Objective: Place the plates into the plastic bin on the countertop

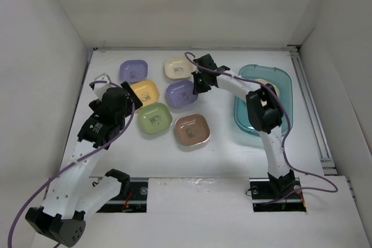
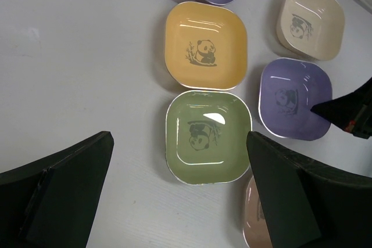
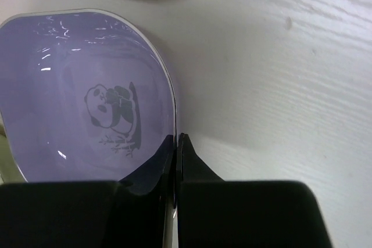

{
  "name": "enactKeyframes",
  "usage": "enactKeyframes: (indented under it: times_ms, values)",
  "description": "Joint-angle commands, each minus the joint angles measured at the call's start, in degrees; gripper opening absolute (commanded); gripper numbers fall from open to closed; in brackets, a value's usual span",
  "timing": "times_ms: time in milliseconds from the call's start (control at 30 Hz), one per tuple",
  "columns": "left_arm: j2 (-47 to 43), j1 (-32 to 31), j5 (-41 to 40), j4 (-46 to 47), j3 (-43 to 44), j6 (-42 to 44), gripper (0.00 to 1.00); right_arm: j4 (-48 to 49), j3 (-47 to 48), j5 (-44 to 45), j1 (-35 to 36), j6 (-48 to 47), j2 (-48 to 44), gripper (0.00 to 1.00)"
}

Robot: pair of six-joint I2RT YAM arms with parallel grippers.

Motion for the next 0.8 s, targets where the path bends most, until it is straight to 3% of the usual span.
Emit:
enactKeyframes:
  times_ms: [0, 267, 467, 567, 767]
  values:
    - [-0.63, 0.12, -0.05, 2.08, 1.29, 0.68, 1.0, -1.36, -4.89, 2.31, -2.3, -2.05, -4.47, 0.0]
    - [-0.63, 0.12, 0.48, 2.09, 1.29, 1.21, 1.0, 0.32, -15.27, 0.55, -8.98, -2.58, -22.1, 0.0]
    - [-0.63, 0.12, 1.01, 2.09, 1.29, 1.21, 1.0, 7.52, -23.53, -4.1, -16.97, 1.54, -34.78, 0.0]
    - [-0.63, 0.12, 1.53, 2.62, 1.29, 1.21, 1.0, 9.72, -26.26, -0.45, -20.92, 5.93, -39.88, 0.0]
    - [-0.63, 0.12, 2.06, 2.62, 0.77, 1.73, 1.0, 13.75, -40.57, 8.02, -31.38, 20.42, -51.83, 0.0]
